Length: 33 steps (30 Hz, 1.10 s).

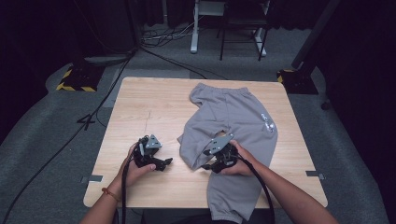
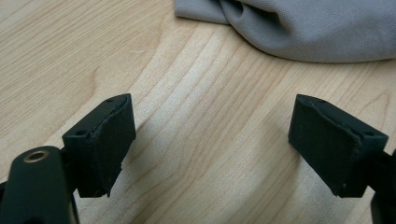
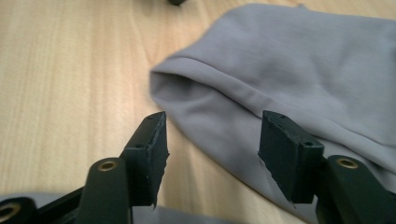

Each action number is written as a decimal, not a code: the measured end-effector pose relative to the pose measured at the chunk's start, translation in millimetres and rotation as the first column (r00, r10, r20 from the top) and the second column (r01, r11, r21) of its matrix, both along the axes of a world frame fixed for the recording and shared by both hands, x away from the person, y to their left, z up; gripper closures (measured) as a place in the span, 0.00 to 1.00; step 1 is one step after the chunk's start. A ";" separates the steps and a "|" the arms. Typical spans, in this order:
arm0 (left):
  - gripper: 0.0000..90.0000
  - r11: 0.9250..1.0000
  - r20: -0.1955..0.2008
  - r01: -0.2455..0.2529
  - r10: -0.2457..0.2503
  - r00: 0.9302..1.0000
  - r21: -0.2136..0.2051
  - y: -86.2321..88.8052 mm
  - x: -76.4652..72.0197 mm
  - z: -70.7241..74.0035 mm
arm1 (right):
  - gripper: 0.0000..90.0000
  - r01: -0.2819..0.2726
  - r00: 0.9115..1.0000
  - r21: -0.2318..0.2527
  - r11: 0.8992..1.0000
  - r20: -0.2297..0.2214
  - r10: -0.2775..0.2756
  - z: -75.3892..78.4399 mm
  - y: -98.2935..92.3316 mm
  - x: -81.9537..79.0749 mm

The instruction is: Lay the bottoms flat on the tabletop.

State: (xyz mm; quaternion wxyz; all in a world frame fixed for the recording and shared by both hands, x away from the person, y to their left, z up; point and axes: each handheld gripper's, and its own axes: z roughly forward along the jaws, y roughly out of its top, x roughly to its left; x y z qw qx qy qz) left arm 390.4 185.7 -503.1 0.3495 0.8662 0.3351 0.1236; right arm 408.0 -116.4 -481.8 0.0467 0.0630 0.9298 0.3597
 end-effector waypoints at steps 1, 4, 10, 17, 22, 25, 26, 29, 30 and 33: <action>0.17 1.000 0.000 0.000 0.000 1.000 0.000 0.0 0.0 0.0 | 0.46 -0.008 1.000 -0.006 1.000 -0.007 0.008 -1.2 2.9 -0.3; 0.17 1.000 0.002 0.000 0.000 1.000 0.003 -0.5 0.4 0.0 | 0.46 -0.020 1.000 -0.031 0.999 -0.008 0.020 -6.3 13.5 -2.9; 0.16 1.000 0.001 0.001 -0.001 1.000 0.001 -1.6 0.9 -0.2 | 0.76 0.033 0.999 -0.022 0.999 0.034 -0.032 -6.9 27.3 -3.7; 0.16 1.000 0.001 0.001 -0.001 1.000 0.001 -1.7 0.9 -0.2 | 0.97 0.092 0.993 0.082 0.992 0.072 -0.098 12.2 27.9 1.9; 0.16 1.000 0.004 0.000 0.000 1.000 0.003 -2.0 1.0 -0.1 | 0.98 0.265 0.946 0.294 0.918 0.106 -0.307 62.4 -14.6 25.2; 0.16 1.000 0.003 -0.001 0.001 1.000 0.002 -2.4 1.0 -0.1 | 0.98 0.418 0.870 0.389 0.821 0.090 -0.486 82.8 -60.9 46.2; 0.16 1.000 0.004 0.000 0.000 1.000 0.002 -2.5 1.1 -0.2 | 0.98 0.468 0.836 0.409 0.783 0.083 -0.543 86.3 -77.7 52.0; 0.16 1.000 0.004 0.001 -0.001 1.000 0.004 -2.9 1.4 0.1 | 0.98 0.606 0.726 0.425 0.673 0.052 -0.686 87.3 -128.6 67.9; 0.16 1.000 0.002 0.002 -0.002 1.000 0.002 -3.2 1.6 0.0 | 0.98 0.652 0.689 0.418 0.632 0.021 -0.724 84.6 -145.1 72.5; 0.16 1.000 0.002 0.008 -0.008 1.000 0.004 -3.8 2.2 0.1 | 0.97 0.753 0.594 0.372 0.543 -0.027 -0.804 70.3 -187.8 82.9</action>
